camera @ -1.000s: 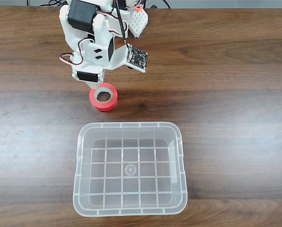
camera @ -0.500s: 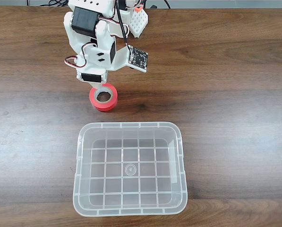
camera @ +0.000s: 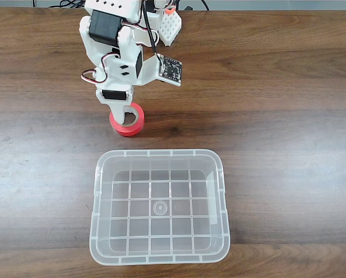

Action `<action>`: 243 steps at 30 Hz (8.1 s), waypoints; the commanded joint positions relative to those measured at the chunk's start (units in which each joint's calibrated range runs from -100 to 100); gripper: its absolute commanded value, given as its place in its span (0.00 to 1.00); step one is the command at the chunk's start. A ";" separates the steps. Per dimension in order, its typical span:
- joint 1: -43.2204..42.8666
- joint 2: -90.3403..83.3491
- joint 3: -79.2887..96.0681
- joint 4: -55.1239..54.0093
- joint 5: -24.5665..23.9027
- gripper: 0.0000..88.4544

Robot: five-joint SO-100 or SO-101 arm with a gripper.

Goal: Grab the tape and place it in the box.

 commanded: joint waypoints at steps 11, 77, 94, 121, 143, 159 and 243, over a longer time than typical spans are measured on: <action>0.14 -0.28 7.78 -7.89 1.73 0.23; -15.14 -8.00 -49.60 22.24 -4.86 0.07; -15.58 38.18 -94.45 22.16 -5.49 0.07; -17.05 44.21 -97.25 24.30 -5.38 0.23; -15.36 15.01 -91.03 35.00 -4.44 0.02; -18.95 -31.17 -19.72 25.75 -3.70 0.02; -16.68 -90.54 58.24 -4.81 -8.34 0.02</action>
